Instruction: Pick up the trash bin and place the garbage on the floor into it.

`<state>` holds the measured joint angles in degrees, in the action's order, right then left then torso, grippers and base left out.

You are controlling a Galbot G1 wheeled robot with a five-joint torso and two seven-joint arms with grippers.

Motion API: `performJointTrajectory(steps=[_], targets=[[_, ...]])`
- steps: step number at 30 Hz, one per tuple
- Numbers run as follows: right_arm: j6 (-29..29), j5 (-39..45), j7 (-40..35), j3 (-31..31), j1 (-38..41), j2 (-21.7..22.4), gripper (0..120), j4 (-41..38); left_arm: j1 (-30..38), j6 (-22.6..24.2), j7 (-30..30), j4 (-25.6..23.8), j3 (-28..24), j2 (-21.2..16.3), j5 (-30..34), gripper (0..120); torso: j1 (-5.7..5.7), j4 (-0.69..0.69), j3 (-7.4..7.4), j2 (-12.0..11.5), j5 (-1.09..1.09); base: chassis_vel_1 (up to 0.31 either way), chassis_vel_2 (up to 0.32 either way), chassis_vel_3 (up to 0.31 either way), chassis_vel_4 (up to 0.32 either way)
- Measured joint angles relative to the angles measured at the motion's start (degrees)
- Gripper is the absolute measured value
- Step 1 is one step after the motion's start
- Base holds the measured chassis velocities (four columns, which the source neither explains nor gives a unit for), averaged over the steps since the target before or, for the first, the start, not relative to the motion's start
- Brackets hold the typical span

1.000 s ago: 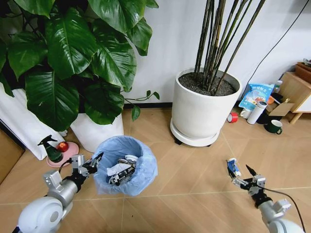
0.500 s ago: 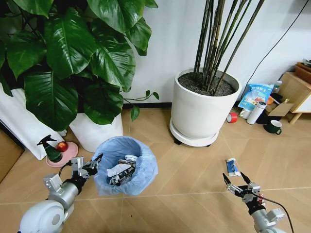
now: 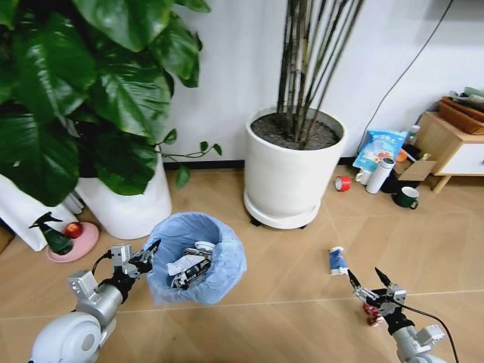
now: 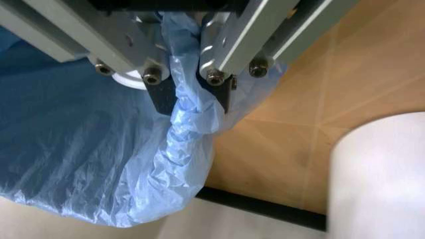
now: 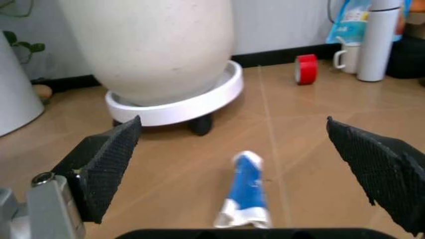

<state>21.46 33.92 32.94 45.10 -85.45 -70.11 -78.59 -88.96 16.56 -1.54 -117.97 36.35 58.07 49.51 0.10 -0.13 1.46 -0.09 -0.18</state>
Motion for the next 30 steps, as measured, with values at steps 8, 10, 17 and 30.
performJointTrajectory(steps=[8, 10, 17, 30], targets=[[0.4, -0.4, 0.0, -2.0, 0.9, 0.2, 100, 1.0, 0.1, 0.0, 0.0, 0.1, -0.1, 0.0, 0.0, 0, 0.0, 0.0, 0.0, 0.0, 0.01, -0.156, -0.15, 0.142, 0.137], [0.8, -0.4, 0.0, -2.7, 1.3, 0.2, 100, 1.3, 0.1, 0.0, 0.0, 0.1, 0.0, 0.0, 0.0, 0, 0.0, 0.0, 0.0, 0.0, 0.0, 0.0, 0.0, 0.0, 0.0], [1.2, -1.9, -4.9, -9.5, 5.7, 0.8, 100, 4.1, -0.1, 0.0, 0.2, 0.1, 0.4, -0.8, 0.4, 0, 0.0, 0.01, 0.0, 0.0, 0.02, 0.04, 0.033, -0.025, -0.024], [-9.5, -3.3, -32.0, -26.4, 15.7, 1.2, 100, 5.4, -0.7, 0.2, 0.4, 0.2, 1.1, -1.3, 0.9, 0, 0.0, 0.01, 0.0, 0.0, 0.0, 0.009, 0.004, -0.001, -0.005]])
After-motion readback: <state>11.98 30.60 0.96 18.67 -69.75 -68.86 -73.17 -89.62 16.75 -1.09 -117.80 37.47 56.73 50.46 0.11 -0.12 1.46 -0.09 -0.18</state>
